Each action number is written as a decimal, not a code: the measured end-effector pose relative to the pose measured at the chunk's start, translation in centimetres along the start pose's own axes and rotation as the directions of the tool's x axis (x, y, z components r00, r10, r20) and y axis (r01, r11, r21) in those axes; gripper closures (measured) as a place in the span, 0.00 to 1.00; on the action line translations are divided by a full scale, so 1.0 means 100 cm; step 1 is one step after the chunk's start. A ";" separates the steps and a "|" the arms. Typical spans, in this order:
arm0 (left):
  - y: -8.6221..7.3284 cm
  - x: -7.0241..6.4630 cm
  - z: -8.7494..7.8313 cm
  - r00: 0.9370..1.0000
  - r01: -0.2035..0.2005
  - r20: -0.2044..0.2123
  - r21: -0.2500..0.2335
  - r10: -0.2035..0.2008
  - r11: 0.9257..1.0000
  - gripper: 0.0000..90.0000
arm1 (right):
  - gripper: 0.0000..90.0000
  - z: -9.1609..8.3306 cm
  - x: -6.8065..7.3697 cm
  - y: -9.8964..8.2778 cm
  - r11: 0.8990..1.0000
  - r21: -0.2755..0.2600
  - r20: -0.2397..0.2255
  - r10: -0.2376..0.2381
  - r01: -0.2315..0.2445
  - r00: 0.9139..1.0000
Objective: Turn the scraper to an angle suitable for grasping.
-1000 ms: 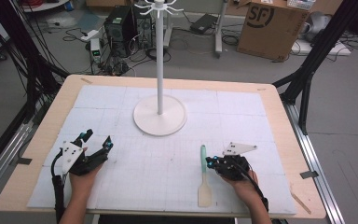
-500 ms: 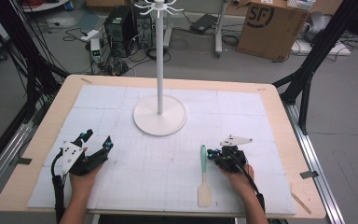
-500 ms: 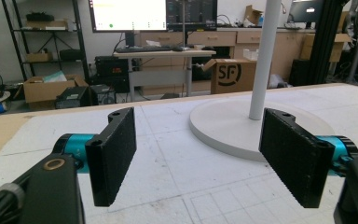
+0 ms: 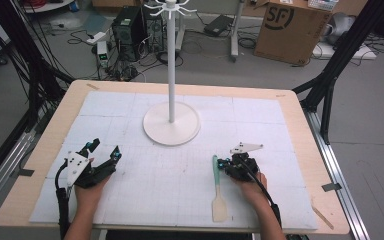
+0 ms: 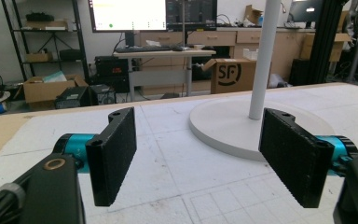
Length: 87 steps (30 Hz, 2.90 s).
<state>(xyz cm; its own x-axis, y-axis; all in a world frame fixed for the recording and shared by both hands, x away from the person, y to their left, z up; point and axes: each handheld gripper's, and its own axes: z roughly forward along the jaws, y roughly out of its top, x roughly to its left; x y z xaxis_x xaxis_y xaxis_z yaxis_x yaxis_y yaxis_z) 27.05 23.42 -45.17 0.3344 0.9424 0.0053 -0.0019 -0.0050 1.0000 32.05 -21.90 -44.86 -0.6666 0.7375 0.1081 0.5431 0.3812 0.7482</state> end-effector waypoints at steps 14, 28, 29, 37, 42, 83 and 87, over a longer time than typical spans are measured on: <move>0.000 0.000 0.000 1.000 -0.003 0.002 0.001 0.003 1.000 0.31 | 1.00 0.016 0.017 0.013 0.998 0.015 -0.055 -0.060 0.061 0.997; 0.000 0.000 0.000 1.000 -0.002 0.004 0.001 0.002 1.000 0.31 | 1.00 0.001 0.024 0.011 0.997 -0.049 -0.096 -0.065 0.060 0.993; 0.000 0.000 0.000 1.000 -0.002 0.004 0.001 0.002 1.000 0.31 | 1.00 -0.007 0.027 0.006 0.996 -0.064 -0.107 -0.063 0.056 0.992; 0.000 0.000 0.000 1.000 -0.003 0.001 0.002 0.003 1.000 0.31 | 1.00 -0.020 0.046 -0.011 0.989 -0.014 -0.141 -0.151 0.150 0.978; 0.000 0.000 0.000 1.000 -0.003 0.003 0.002 0.003 1.000 0.31 | 1.00 -0.028 0.056 -0.020 0.987 -0.036 -0.162 -0.159 0.155 0.974; 0.000 0.000 0.000 1.000 -0.001 0.004 0.000 0.001 1.000 0.31 | 1.00 -0.032 0.059 -0.029 0.977 0.056 -0.167 -0.195 0.206 0.967; 0.000 0.000 0.000 1.000 -0.001 0.003 0.000 0.001 1.000 0.31 | 1.00 -0.036 0.050 -0.031 0.982 0.052 -0.142 -0.174 0.183 0.974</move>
<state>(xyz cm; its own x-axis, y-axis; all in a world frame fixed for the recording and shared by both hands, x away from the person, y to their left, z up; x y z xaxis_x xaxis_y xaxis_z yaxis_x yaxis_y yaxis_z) 27.05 23.43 -45.19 0.3376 0.9413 0.0060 -0.0019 -0.0057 1.0000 25.22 -21.41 -44.31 -0.8168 0.5729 0.0679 0.4374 0.5382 0.7205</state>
